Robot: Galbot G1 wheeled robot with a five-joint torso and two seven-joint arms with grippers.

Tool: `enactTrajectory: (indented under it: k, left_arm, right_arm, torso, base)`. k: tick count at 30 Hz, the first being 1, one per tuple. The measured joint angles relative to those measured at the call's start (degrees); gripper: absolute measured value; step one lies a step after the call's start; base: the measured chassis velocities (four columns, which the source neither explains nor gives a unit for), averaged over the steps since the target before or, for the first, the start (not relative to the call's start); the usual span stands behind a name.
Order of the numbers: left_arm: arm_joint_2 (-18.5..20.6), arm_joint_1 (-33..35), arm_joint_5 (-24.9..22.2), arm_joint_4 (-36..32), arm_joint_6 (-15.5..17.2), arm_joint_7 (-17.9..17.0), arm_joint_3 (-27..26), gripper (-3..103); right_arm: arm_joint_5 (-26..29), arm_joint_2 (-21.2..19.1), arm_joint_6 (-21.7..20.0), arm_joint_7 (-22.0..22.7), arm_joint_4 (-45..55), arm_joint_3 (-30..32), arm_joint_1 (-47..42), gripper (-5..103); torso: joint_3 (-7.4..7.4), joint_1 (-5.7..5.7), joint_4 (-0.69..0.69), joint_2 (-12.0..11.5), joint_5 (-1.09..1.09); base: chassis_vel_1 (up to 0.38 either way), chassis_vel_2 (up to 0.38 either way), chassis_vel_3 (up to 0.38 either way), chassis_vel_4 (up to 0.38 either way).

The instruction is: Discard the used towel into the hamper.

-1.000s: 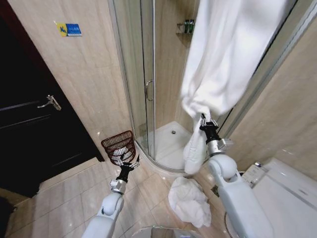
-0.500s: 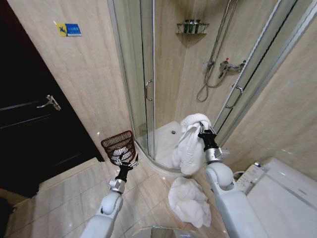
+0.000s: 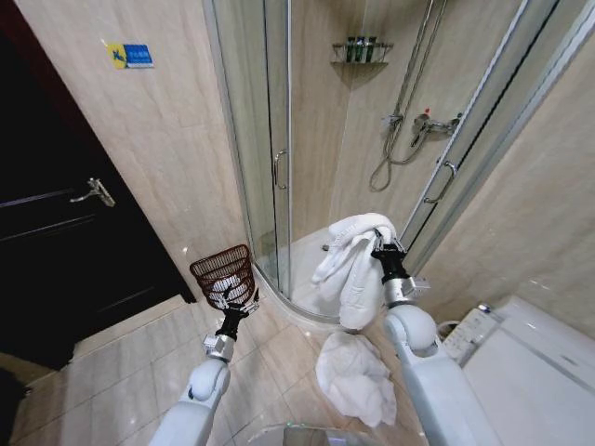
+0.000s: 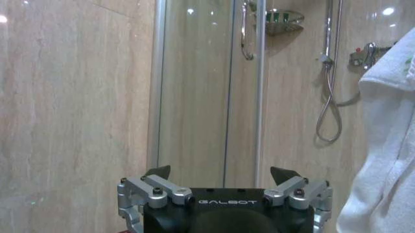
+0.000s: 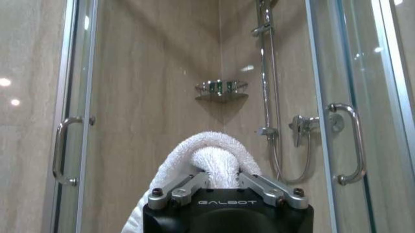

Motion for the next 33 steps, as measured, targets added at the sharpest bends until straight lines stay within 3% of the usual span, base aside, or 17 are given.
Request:
enactTrajectory:
  k: [25, 33]
  left_arm:
    - [-2.0, 0.4, 0.6, -1.3, 0.2, -0.5, -1.4, 100]
    - [-2.4, 0.4, 0.7, -1.1, -1.6, -1.0, -1.3, 100]
  right_arm:
    - [-4.0, 2.2, 1.3, 0.6, 5.1, 2.6, -11.1, 8]
    - [-7.2, 4.9, 4.2, -1.8, 5.6, 2.9, -15.8, 8]
  torso:
    - [0.00, 0.00, 0.00, 0.0, 0.01]
    - [0.00, 0.00, 0.00, 0.0, 0.01]
  base:
    - [0.000, 0.000, 0.000, 0.000]
    - [0.000, 0.000, 0.000, 0.000]
